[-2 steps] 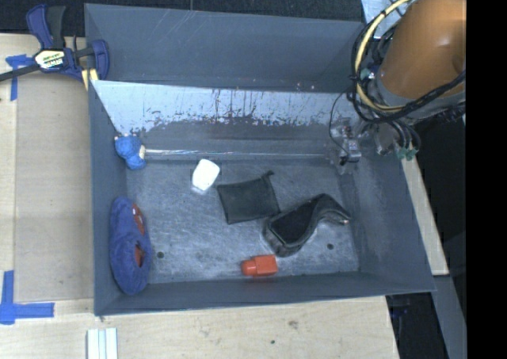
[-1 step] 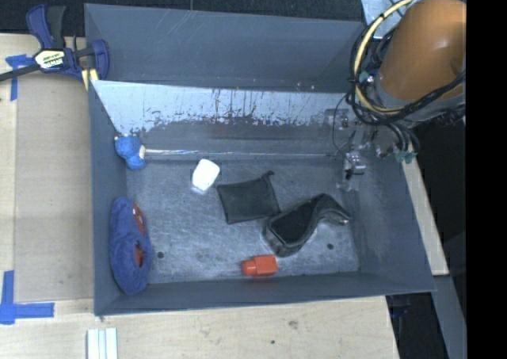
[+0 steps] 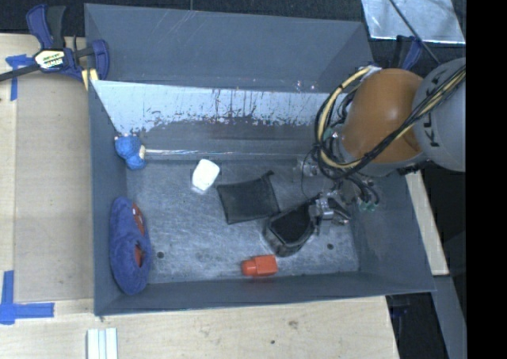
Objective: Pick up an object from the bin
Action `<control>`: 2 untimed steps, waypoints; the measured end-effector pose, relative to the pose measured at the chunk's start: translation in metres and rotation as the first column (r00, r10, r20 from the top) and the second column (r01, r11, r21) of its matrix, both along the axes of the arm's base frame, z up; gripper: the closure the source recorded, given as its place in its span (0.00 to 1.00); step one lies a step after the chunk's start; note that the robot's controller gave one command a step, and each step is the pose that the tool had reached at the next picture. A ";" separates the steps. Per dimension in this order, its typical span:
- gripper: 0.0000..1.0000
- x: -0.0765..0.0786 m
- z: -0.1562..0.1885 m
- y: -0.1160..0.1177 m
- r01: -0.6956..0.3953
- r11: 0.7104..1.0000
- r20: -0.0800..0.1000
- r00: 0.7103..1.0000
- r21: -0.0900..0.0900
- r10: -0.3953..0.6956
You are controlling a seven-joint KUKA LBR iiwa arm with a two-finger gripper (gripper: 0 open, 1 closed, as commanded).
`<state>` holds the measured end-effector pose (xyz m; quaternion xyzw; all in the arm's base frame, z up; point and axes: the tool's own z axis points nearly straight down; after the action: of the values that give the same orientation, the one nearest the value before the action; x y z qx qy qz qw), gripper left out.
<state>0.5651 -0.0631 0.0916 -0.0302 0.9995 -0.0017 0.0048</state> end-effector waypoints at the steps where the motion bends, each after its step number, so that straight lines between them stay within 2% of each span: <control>1: 1.00 0.002 0.002 0.001 0.000 1.000 0.002 1.000 0.002 0.000; 2: 0.00 0.001 -0.002 0.002 0.000 1.000 0.006 1.000 0.003 0.000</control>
Offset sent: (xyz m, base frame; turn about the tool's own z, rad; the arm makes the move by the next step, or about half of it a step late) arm 0.0000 0.0000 0.0000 0.0000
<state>0.5662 -0.0613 0.0897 -0.0304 0.9995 -0.0004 0.0079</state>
